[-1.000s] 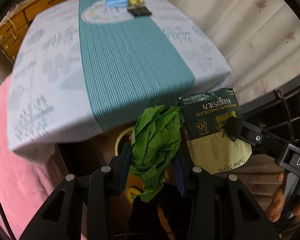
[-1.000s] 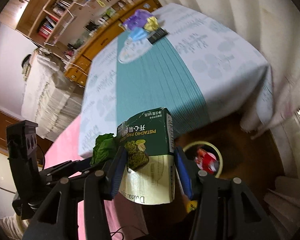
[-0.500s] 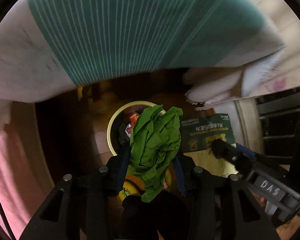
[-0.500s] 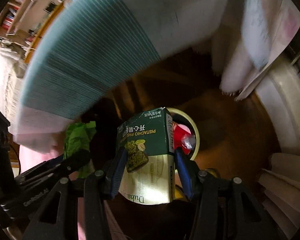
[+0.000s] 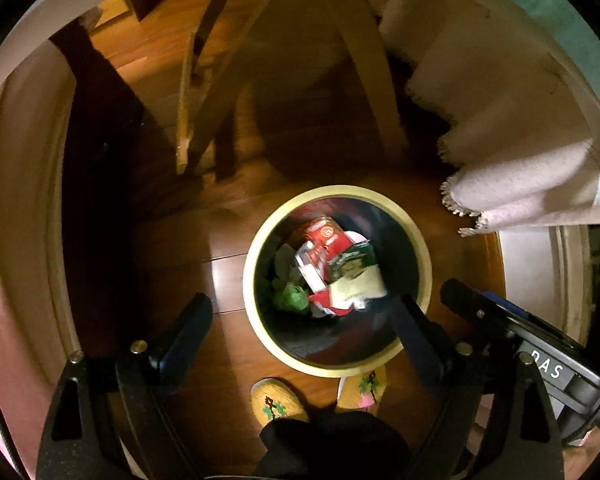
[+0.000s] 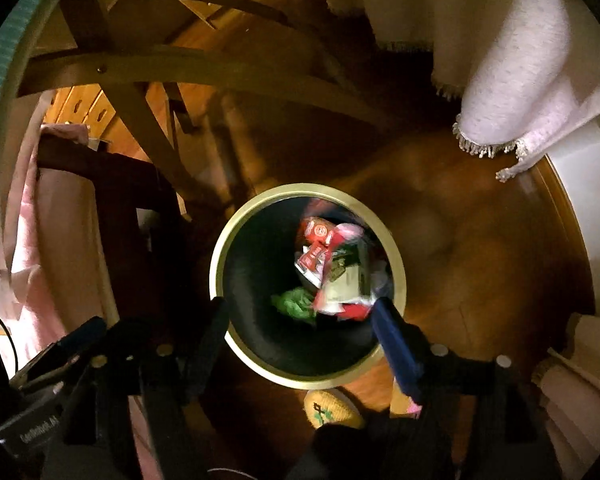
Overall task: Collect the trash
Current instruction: 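Carry gloves and snack box down over the bin and open both tools, then raise both tools back above the table toward the mask and wrapper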
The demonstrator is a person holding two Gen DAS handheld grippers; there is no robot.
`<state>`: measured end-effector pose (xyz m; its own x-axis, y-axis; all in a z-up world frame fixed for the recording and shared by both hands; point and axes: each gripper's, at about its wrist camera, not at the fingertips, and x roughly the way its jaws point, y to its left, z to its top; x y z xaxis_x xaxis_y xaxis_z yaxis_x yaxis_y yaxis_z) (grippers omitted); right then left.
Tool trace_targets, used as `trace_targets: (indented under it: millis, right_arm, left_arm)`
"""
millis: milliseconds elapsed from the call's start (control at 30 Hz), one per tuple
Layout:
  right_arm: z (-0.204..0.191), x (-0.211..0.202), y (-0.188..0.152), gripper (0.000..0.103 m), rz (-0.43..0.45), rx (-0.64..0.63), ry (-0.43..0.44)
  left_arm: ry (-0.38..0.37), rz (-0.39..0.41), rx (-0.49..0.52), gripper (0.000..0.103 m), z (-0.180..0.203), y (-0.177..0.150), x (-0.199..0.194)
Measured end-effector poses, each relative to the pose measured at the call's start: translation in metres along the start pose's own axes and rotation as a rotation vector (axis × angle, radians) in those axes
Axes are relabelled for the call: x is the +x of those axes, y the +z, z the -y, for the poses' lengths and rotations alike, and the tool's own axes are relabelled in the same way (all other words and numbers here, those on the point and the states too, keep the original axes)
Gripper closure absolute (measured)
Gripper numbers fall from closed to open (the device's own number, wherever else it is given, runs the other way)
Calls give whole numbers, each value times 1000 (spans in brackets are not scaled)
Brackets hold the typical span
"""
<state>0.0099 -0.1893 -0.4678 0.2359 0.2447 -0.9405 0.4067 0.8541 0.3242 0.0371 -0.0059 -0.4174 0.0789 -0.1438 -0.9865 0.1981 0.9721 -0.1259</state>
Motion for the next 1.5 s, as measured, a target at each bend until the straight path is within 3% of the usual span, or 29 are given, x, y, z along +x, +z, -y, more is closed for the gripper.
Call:
trace_targets:
  millis: [267, 567, 800, 1133, 1500]
  right_arm:
    - [-14, -29, 2, 28, 40, -53, -1]
    - [-40, -90, 2, 28, 77, -75, 9]
    - [-66, -159, -6, 28, 95, -96, 21]
    - [-117, -277, -22, 28, 164, -158, 34]
    - [-169, -399, -26, 28, 383, -261, 34]
  left_arm:
    - [17, 49, -9, 13, 1, 3, -28]
    - [22, 86, -18, 13, 8, 1, -92]
    - [37, 125, -7, 13, 13, -5, -174]
    - [57, 282, 103, 13, 22, -8, -321]
    - [40, 519, 187, 13, 30, -6, -443]
